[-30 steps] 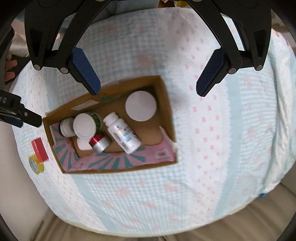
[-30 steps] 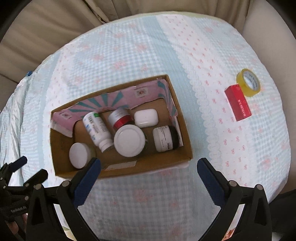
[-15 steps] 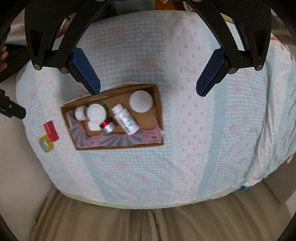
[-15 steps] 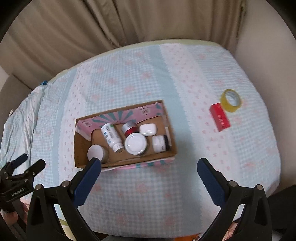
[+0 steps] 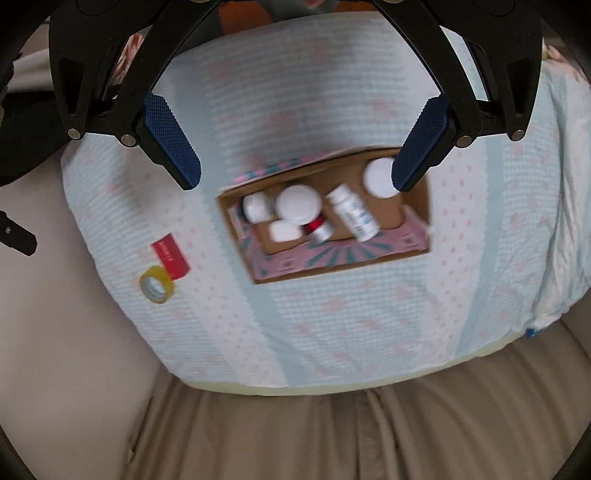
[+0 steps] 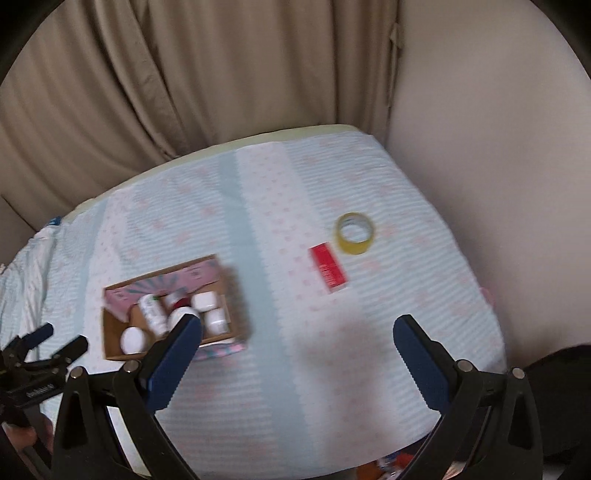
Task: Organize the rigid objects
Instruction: 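Lift both tools away from the box toward the red box and tape, then grasp the red MARUBI box with the left tool while the right tool grasps the yellow tape, then carry the red box and tape into the cardboard box and release both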
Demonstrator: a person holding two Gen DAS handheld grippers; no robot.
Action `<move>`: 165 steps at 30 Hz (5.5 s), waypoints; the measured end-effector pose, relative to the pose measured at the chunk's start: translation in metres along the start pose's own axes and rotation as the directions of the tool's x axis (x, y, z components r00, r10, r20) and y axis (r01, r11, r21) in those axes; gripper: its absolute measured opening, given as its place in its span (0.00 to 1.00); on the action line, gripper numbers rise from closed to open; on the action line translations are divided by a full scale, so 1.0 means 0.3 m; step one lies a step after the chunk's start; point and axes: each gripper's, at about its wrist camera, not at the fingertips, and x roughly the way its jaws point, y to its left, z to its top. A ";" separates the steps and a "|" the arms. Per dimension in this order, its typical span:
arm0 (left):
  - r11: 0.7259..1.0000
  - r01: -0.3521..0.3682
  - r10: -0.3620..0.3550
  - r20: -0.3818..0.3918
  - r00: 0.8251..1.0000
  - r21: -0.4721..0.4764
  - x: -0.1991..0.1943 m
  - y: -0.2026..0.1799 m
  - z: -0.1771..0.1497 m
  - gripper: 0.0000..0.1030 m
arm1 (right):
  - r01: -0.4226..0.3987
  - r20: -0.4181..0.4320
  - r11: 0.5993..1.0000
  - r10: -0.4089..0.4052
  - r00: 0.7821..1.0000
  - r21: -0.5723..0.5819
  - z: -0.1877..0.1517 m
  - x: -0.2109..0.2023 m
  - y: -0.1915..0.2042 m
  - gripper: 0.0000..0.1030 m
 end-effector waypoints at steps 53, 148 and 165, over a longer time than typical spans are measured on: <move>0.992 -0.107 0.098 -0.126 0.987 -0.061 1.321 -1.012 0.175 0.70 | -0.409 -0.203 0.639 0.373 0.905 -0.652 0.263 1.365 -0.466 1.00; 1.000 0.002 -0.010 -0.279 0.960 -0.029 0.793 0.587 0.098 0.38 | -0.235 -0.403 0.964 0.264 0.876 0.121 -0.030 0.972 0.694 0.95; 0.999 0.017 -0.008 -0.220 0.976 0.036 0.676 0.539 0.091 1.00 | -0.199 -0.383 0.980 0.195 0.903 0.029 -0.033 0.875 0.696 1.00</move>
